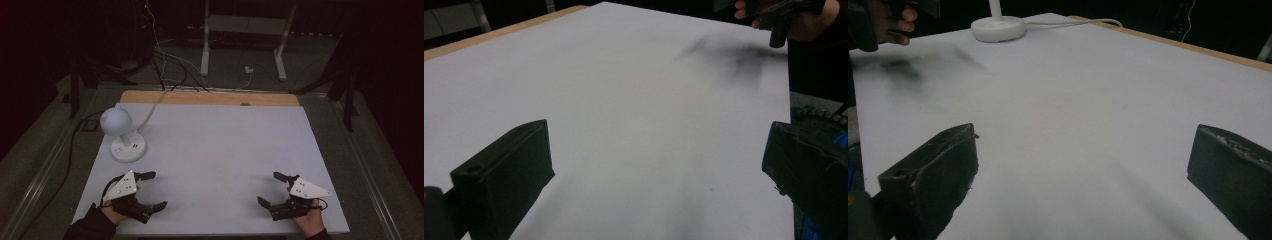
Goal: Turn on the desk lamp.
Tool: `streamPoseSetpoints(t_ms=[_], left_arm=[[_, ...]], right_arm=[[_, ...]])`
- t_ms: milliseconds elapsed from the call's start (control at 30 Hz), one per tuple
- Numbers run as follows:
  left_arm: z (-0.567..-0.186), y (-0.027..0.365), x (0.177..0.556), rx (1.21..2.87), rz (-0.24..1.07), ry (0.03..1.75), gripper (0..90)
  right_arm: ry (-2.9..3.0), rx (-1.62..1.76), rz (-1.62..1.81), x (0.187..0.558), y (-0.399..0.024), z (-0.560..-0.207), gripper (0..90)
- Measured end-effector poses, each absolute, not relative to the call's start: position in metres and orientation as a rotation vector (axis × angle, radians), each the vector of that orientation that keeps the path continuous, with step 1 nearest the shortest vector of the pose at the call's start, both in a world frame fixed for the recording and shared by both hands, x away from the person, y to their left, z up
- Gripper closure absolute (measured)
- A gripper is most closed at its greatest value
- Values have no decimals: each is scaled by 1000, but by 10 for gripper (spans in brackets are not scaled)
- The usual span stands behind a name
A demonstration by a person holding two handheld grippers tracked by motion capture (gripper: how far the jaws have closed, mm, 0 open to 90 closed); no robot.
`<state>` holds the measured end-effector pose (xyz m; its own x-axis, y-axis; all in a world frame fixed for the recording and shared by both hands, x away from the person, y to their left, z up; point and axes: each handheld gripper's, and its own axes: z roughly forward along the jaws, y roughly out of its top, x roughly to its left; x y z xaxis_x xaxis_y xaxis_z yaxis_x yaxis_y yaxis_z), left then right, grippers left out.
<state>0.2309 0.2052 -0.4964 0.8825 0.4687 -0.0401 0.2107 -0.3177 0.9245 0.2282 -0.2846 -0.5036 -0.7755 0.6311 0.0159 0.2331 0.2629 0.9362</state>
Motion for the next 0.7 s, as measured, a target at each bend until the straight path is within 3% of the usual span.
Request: streamPoseSetpoints(t_ms=[700], left_arm=[[-497,200,229,1936,240,460,3]], right_arm=[[2178,765,1494,229,-280,-502,0]])
